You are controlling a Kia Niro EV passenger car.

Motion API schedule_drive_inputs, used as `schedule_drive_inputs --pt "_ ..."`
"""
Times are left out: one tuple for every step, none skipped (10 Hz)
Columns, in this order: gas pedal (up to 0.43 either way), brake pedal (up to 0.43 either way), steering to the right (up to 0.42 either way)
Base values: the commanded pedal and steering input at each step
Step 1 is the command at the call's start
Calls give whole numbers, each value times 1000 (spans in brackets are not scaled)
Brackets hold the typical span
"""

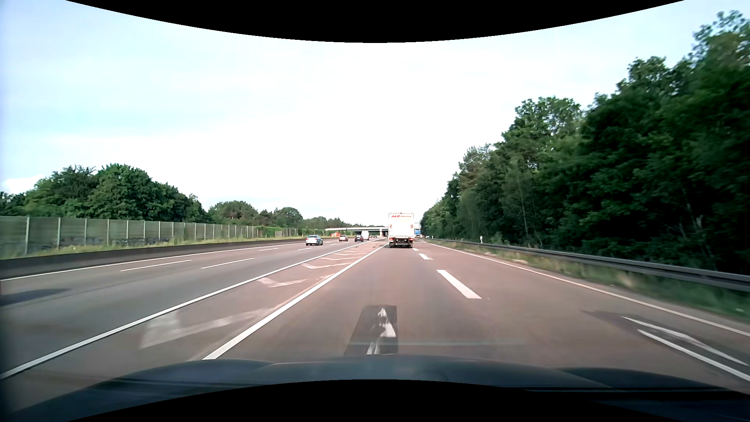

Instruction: Follow the waypoints while adhering to traffic rules and regulations

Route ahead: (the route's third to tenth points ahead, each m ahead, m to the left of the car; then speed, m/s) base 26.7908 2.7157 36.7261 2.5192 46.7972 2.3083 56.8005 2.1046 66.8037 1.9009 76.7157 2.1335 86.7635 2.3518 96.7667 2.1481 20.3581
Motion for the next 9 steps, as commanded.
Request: schedule_drive_inputs --pt "98 0 -1" --pt "98 0 -1" --pt "98 0 -2" --pt "98 0 -2" --pt "98 0 -2" --pt "98 0 -2" --pt "98 0 -3" --pt "98 0 -4" --pt "98 0 -4"
